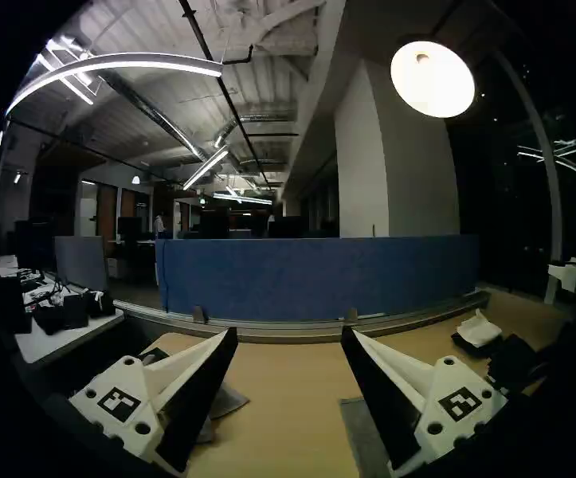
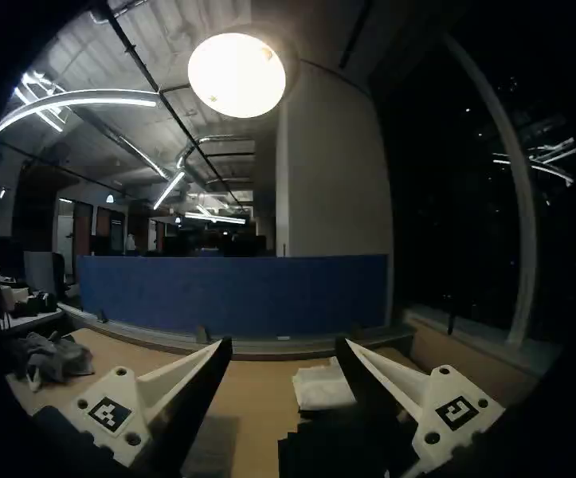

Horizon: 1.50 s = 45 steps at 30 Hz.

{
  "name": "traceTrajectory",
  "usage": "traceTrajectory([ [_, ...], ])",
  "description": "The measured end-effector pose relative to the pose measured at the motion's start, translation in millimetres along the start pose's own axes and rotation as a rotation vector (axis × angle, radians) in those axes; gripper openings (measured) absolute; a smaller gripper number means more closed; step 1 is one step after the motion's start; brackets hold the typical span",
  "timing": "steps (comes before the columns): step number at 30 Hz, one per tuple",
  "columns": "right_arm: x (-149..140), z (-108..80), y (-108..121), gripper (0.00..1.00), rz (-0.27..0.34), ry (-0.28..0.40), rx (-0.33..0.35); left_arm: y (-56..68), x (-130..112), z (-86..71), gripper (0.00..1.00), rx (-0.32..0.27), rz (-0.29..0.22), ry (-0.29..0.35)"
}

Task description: Fold towel

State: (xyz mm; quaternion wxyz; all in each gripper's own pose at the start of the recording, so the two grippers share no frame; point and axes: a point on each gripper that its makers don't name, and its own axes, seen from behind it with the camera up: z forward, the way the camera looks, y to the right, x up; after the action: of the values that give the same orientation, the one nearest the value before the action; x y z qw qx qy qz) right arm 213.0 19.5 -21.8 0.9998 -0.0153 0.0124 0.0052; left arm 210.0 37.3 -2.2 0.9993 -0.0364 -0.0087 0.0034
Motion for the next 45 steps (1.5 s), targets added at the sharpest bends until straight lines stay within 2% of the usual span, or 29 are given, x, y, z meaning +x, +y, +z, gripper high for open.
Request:
traceTrajectory([
  [3,-5,-0.7,-9,1.00,-0.013,-0.040,0.049,20.3,-6,-0.2,0.97,-0.063,0.027,-0.039],
  [6,-15,-3.3,-22,1.00,-0.035,-0.103,0.122,45.7,-21,-2.7,0.97,-0.161,0.063,-0.102],
  [13,-52,-16.4,-61,1.00,-0.095,-0.316,0.327,95.3,-66,-18.9,0.97,-0.393,0.156,-0.284],
  [17,-75,-27.7,-80,1.00,-0.121,-0.446,0.432,115.4,-87,-29.5,0.97,-0.501,0.176,-0.376],
  [21,-89,-32.7,-86,1.00,-0.143,-0.522,0.471,123.7,-101,-32.5,0.97,-0.539,0.178,-0.427],
  [33,-120,-38.1,-98,1.00,-0.206,-0.589,0.523,136.4,-131,-36.7,0.97,-0.570,0.169,-0.488],
  [39,-153,-41.4,-103,1.00,-0.245,-0.623,0.540,139.2,-166,-37.5,0.97,-0.590,0.183,-0.528],
  [45,-194,-44.4,-108,1.00,-0.246,-0.660,0.553,142.8,-213,-39.5,0.97,-0.610,0.210,-0.588],
])
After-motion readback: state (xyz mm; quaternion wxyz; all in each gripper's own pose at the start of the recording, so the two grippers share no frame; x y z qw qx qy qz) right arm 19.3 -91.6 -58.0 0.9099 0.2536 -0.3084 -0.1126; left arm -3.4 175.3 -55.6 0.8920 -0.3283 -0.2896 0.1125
